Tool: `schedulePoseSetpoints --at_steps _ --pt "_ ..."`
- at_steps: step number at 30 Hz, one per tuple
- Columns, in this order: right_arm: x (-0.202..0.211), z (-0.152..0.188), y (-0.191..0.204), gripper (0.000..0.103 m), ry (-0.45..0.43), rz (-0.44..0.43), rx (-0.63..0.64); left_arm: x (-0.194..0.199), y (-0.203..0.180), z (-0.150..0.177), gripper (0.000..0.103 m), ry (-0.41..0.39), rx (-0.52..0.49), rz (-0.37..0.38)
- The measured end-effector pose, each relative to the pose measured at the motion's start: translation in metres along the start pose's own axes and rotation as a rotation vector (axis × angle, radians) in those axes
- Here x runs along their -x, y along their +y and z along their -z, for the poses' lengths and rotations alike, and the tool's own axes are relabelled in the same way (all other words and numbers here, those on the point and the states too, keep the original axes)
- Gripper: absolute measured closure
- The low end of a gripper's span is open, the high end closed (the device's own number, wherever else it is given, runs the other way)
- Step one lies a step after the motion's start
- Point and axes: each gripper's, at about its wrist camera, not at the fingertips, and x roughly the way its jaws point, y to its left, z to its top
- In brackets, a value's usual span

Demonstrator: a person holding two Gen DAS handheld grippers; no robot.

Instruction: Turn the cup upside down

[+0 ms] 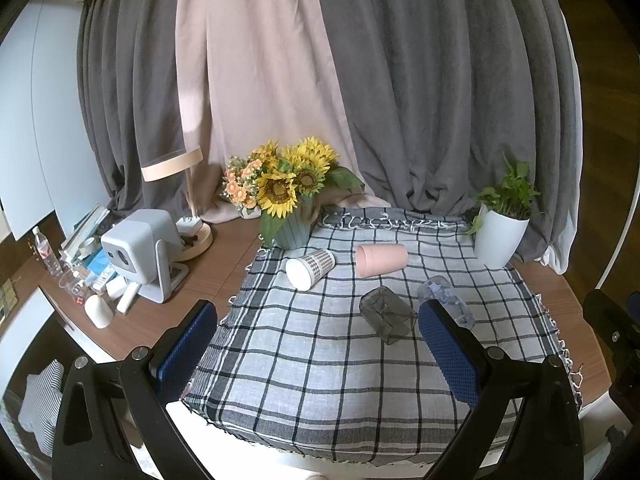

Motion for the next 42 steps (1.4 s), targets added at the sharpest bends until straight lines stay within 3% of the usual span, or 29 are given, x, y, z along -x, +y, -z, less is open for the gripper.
schedulePoseSetpoints --at_steps 17,28,36,42 --pt "-0.005 0.002 -0.002 0.017 0.002 0.001 0.0 -0.001 0.001 0.001 0.0 0.004 0.006 0.003" --pt "-0.024 -0.002 0.004 0.017 0.026 0.012 -0.001 -0.024 0.003 -0.004 0.0 0.034 0.019 0.015" --pt "-0.059 -0.002 0.01 0.014 0.092 0.024 -0.017 -0.065 0.007 -0.003 0.0 0.12 -0.001 0.008" --pt "-0.113 -0.006 0.031 0.014 0.201 -0.008 0.025 -0.119 0.02 0.003 0.0 0.238 0.034 -0.028"
